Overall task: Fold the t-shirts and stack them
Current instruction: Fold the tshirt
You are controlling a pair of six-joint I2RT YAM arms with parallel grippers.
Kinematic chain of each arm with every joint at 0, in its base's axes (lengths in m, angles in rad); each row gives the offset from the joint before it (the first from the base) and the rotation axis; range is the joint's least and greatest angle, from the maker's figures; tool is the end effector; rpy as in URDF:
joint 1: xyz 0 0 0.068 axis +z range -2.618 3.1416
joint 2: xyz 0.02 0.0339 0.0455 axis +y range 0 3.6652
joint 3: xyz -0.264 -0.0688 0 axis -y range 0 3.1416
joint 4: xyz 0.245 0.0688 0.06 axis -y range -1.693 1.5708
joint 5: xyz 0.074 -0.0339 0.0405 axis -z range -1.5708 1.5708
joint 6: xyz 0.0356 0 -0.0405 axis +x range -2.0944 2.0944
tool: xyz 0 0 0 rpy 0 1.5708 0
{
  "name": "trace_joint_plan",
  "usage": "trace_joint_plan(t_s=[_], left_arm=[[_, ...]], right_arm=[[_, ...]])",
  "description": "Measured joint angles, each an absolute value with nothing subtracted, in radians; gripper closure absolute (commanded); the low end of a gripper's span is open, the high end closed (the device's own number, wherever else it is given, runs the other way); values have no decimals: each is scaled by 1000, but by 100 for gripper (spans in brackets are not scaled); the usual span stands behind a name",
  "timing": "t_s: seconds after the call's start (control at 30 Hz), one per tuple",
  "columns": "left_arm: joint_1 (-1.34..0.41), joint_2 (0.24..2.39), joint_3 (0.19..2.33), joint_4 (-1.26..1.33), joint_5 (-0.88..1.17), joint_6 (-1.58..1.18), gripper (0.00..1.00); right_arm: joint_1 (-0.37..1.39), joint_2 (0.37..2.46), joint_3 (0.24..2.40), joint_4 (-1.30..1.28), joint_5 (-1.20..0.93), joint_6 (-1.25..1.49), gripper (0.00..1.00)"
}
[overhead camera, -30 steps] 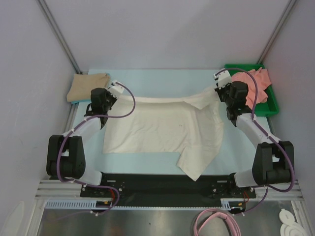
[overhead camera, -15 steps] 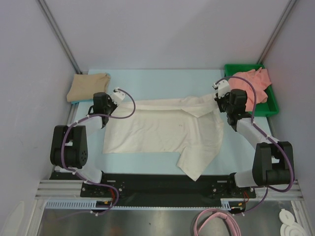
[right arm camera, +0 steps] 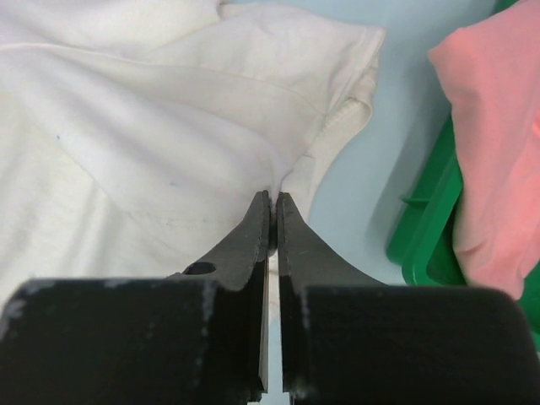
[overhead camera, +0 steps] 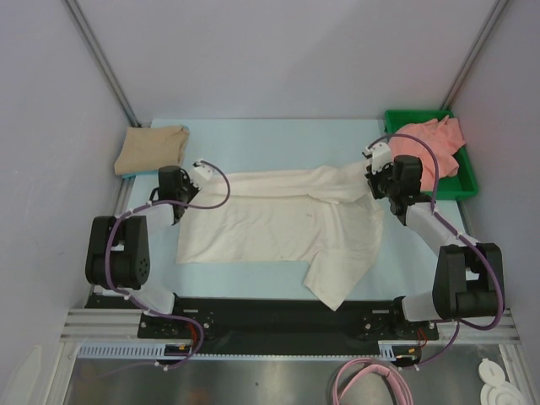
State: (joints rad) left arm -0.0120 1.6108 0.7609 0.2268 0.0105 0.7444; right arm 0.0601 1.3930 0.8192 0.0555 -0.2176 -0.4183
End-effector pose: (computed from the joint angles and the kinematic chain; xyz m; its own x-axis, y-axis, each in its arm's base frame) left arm 0.3263 -0.0043 0.1689 -0.4153 0.6825 -0.6014 0.4104 0.7306 0.5457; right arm 0.3051 0.0261 0.2369 -0.3520 -0.4185 -0.8372 -0.4255 0.8682 -0.2551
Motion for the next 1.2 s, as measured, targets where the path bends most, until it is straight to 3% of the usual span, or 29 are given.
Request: trace_joint_plan(t_s=[0.47,0.87,1.13,1.2], left_arm=[[15,1445,672,215,16,778,99],[15,1441,706,167,34,865,99],[22,1441,621,172,41,882,100],[24,1442,615,162,49,883,94]], right_arm=[[47,1386,812,18,-279,-415,100],[7,1342,795,4,-341,-411,100],[-19,1340,789,-1,-371,-411,100],[-19,1341,789,-2,-376,-412,100]])
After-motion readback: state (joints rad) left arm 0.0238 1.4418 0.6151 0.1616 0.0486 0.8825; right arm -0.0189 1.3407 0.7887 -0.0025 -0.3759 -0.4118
